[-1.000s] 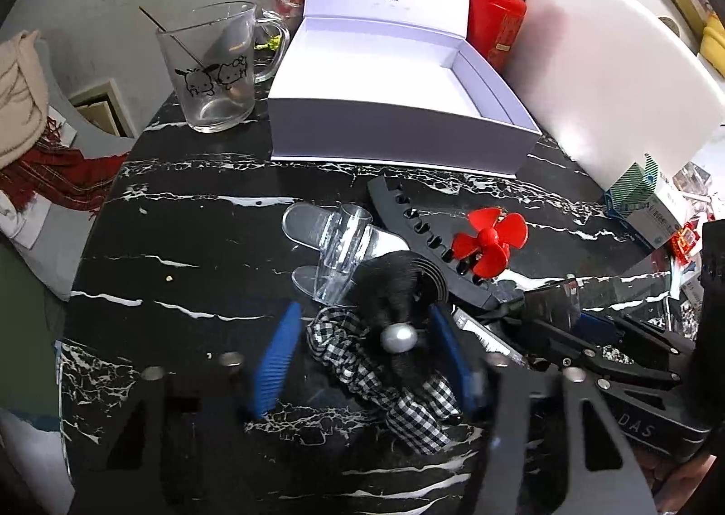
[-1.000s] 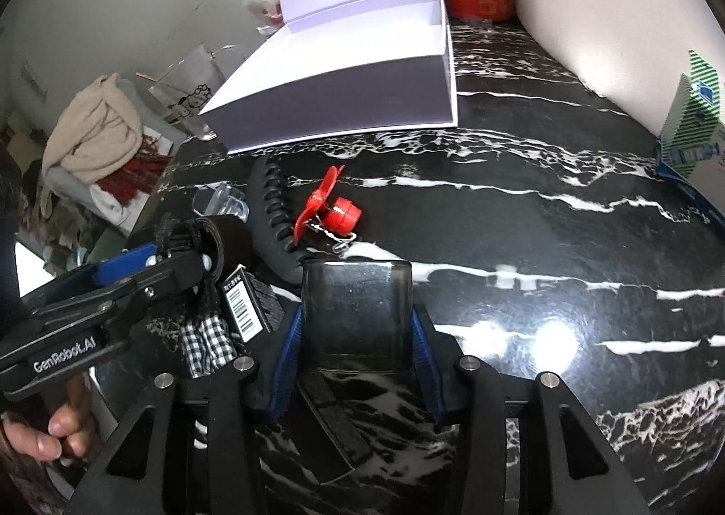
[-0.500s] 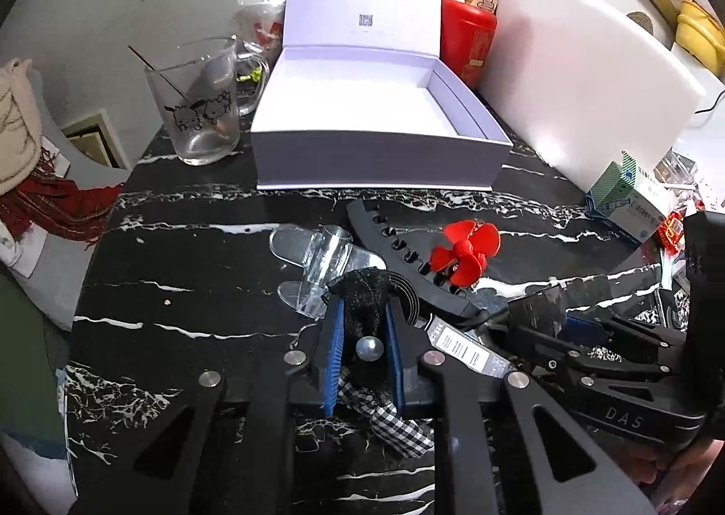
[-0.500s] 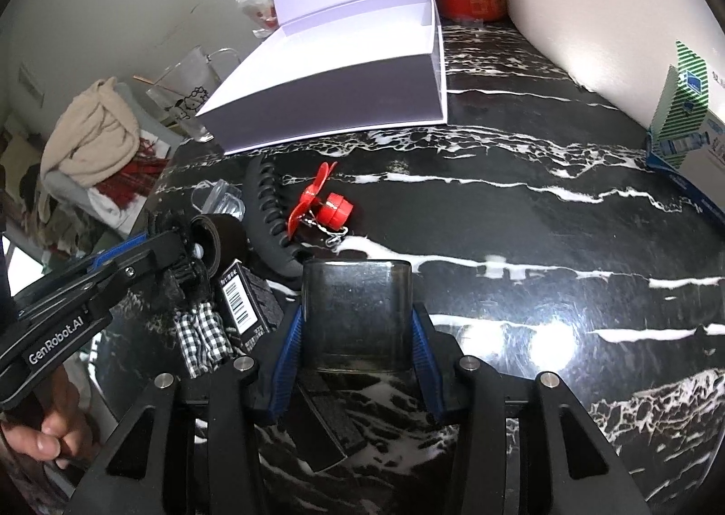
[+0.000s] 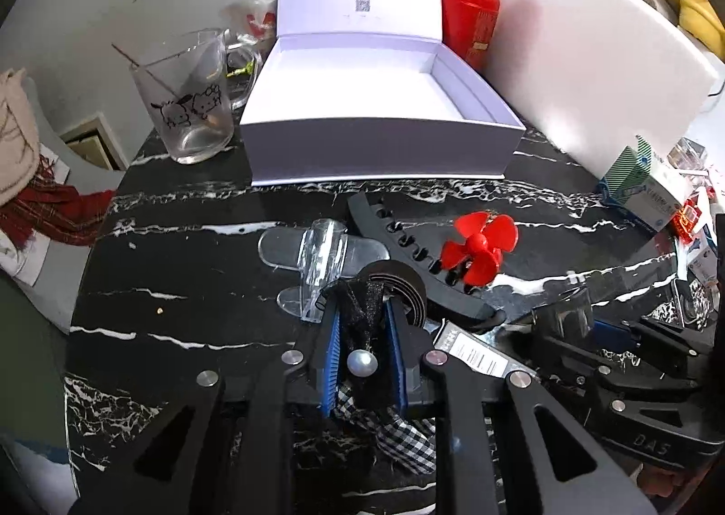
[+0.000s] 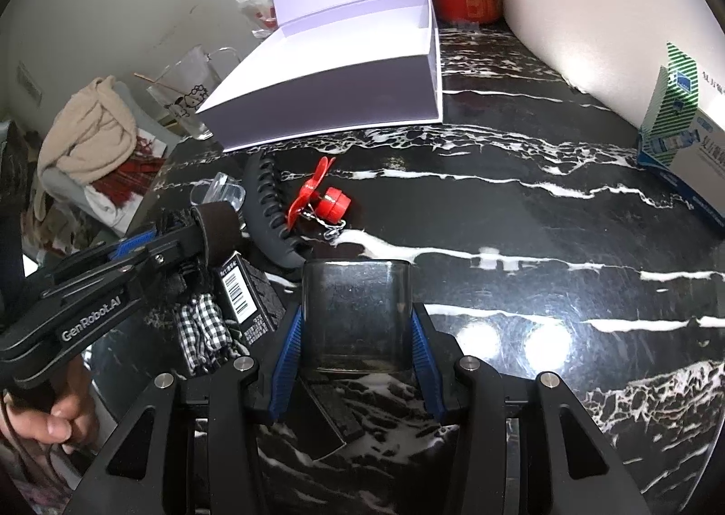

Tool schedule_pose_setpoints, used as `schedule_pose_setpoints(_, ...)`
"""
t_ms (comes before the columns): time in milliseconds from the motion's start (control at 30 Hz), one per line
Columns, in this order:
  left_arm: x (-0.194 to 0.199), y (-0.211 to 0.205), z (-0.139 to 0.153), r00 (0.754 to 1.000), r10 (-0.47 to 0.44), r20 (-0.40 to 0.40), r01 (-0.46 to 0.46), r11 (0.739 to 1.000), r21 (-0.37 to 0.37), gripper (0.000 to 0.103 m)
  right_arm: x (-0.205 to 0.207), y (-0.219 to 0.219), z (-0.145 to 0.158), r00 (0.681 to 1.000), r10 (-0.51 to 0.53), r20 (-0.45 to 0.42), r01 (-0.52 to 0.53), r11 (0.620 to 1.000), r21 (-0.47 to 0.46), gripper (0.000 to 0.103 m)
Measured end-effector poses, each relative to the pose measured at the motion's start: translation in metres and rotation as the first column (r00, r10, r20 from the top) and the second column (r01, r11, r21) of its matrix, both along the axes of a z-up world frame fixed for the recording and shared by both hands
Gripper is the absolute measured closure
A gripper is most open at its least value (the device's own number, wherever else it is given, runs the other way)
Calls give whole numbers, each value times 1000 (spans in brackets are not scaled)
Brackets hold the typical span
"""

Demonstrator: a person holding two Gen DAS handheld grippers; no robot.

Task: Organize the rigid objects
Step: 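Carry the heart case and black hair clip with both tools toward the white box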

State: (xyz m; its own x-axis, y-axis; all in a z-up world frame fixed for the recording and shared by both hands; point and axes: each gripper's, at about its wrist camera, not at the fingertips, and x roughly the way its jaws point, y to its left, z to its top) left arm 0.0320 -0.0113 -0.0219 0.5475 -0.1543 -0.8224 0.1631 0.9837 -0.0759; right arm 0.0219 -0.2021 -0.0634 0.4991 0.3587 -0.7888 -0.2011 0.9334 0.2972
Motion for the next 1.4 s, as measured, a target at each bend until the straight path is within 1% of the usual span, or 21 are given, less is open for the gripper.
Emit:
schedule_pose_setpoints(67,-3,0,4,1000,-8,14,8,1000,-15,85,-1,0,2,1000,3,11,-3,1000,-1,58)
schedule_pose_setpoints(100,-5,1,7,1000,-11,19,12,1000,-18,88,-1,-1,3,1000,3,17,-3,1000,-1,58)
schedule_pose_setpoints(133,-6,1,8,1000,-11,22,11,1000,-19,88,-2,-1,5,1000,2,25,-2,1000,-2,58)
schedule_pose_setpoints(267,-7,7,14,1000,-3,18,4,999,-50,88,-2,-2,10,999,6,47,-6,1000,-6,58)
schedule_pose_setpoints(533,-13,11,31,998,12,62,-9,998,-54,88,-6,1,22,996,45,82,-44,999,-20,58)
schedule_pose_setpoints(733,-12,11,43,995,15,96,-10,998,-55,88,-7,6,37,988,81,130,-76,996,-41,58)
schedule_pose_setpoints(1000,-6,10,54,992,5,125,3,998,-67,88,-3,8,56,978,115,176,-106,992,-63,58)
schedule_pose_setpoints(1133,0,10,58,991,2,134,8,997,-78,88,2,8,64,972,126,197,-112,990,-80,58)
schedule_pose_setpoints(1300,10,12,66,988,5,156,6,997,-75,88,9,8,72,965,143,217,-122,987,-109,58)
schedule_pose_setpoints(1400,18,14,70,986,8,168,5,997,-77,88,16,8,77,963,148,224,-126,986,-111,58)
